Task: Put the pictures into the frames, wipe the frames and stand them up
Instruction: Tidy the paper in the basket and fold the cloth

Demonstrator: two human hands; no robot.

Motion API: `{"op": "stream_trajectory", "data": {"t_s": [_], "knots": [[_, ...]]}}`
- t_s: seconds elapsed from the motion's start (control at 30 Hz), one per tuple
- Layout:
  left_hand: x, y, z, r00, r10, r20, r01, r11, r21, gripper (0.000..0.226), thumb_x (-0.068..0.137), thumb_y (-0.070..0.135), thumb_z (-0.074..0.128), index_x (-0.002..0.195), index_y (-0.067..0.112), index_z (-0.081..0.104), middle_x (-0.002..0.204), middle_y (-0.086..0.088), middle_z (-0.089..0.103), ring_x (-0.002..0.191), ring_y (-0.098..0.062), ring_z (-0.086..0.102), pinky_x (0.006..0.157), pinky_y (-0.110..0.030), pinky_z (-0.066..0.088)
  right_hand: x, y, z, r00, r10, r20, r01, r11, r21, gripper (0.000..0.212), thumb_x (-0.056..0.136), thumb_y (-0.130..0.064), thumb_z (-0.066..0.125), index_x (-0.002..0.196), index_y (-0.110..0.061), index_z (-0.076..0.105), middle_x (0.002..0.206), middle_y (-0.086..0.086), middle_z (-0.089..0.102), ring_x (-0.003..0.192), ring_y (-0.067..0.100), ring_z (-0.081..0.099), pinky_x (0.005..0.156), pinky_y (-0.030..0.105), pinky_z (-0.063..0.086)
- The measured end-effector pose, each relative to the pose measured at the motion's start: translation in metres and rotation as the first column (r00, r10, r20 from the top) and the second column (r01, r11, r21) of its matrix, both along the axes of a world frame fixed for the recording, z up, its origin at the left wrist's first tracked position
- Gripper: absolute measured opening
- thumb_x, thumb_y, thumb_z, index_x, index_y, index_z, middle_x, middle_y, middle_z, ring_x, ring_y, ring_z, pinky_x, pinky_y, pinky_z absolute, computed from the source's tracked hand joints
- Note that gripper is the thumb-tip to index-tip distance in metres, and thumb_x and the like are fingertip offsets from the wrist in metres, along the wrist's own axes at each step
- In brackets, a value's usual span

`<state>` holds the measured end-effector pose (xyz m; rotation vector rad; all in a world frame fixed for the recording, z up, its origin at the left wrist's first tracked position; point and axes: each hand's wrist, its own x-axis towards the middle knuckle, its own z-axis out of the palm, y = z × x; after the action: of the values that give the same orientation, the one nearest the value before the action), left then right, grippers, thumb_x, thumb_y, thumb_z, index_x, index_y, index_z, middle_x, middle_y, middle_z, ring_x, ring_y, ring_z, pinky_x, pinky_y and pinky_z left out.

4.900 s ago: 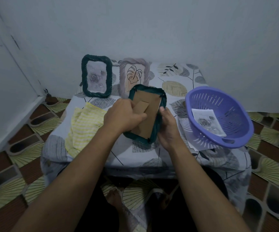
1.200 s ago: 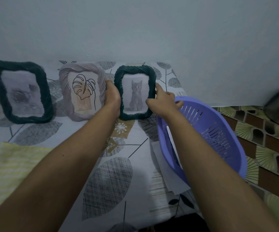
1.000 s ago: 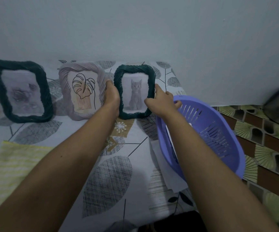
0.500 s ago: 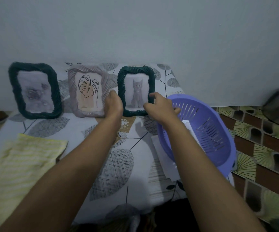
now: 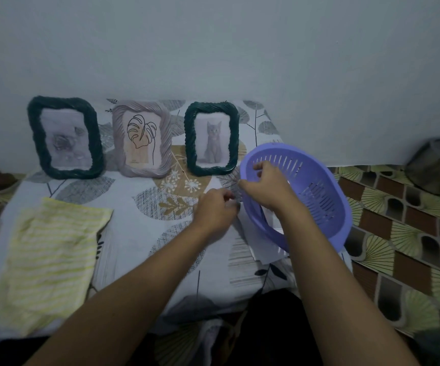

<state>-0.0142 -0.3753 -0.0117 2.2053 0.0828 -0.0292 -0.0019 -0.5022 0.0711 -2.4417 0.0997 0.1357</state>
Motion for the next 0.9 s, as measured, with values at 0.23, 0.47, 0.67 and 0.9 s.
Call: {"op": "stream_trajectory", "data": {"t_s": [0.23, 0.47, 0.67, 0.9], "knots": [[0.002, -0.011, -0.01, 0.986, -0.159, -0.045, 0.164, 0.91, 0.38, 0.057, 0.087, 0.048, 0.063, 0.139, 0.032, 0.045, 0.131, -0.005, 0.046, 0.123, -0.029, 0.035, 0.098, -0.045, 0.031, -0.015, -0.003, 0.004, 0.996, 0.087, 0.032, -0.085, 0.995, -0.05, 0.026, 0.094, -0.023, 0.061, 0.109, -0.003, 0.069, 0.105, 0.014, 0.071, 0.094, 0.028, 0.063, 0.083, 0.04, 0.051], [0.006, -0.016, -0.009, 0.985, -0.154, -0.072, 0.169, 0.931, 0.324, 0.051, 0.083, 0.049, 0.066, 0.129, 0.033, 0.053, 0.119, -0.003, 0.052, 0.118, -0.03, 0.04, 0.094, -0.044, 0.034, -0.016, -0.008, 0.009, 0.996, 0.074, 0.057, -0.073, 0.997, -0.035, 0.031, 0.093, -0.021, 0.059, 0.107, 0.005, 0.067, 0.103, 0.024, 0.069, 0.094, 0.036, 0.064, 0.083, 0.047, 0.052], [0.007, -0.022, 0.004, 0.975, -0.138, -0.172, 0.191, 0.919, 0.346, 0.043, 0.081, 0.041, 0.063, 0.122, 0.034, 0.053, 0.11, 0.001, 0.04, 0.108, -0.023, 0.034, 0.081, -0.042, 0.026, -0.016, -0.01, 0.01, 0.995, 0.061, 0.076, -0.06, 0.998, -0.016, 0.032, 0.091, -0.021, 0.059, 0.102, 0.008, 0.066, 0.098, 0.028, 0.067, 0.073, 0.024, 0.051, 0.075, 0.047, 0.053], [0.014, -0.028, 0.012, 0.954, -0.074, -0.291, 0.149, 0.958, 0.246, 0.026, 0.079, 0.033, 0.068, 0.101, 0.032, 0.055, 0.114, -0.001, 0.047, 0.121, -0.027, 0.036, 0.08, -0.043, 0.022, -0.016, -0.012, 0.012, 0.995, 0.054, 0.089, -0.053, 0.998, -0.016, 0.029, 0.091, -0.021, 0.057, 0.1, 0.004, 0.068, 0.095, 0.024, 0.068, 0.077, 0.029, 0.057, 0.077, 0.047, 0.054]]}}
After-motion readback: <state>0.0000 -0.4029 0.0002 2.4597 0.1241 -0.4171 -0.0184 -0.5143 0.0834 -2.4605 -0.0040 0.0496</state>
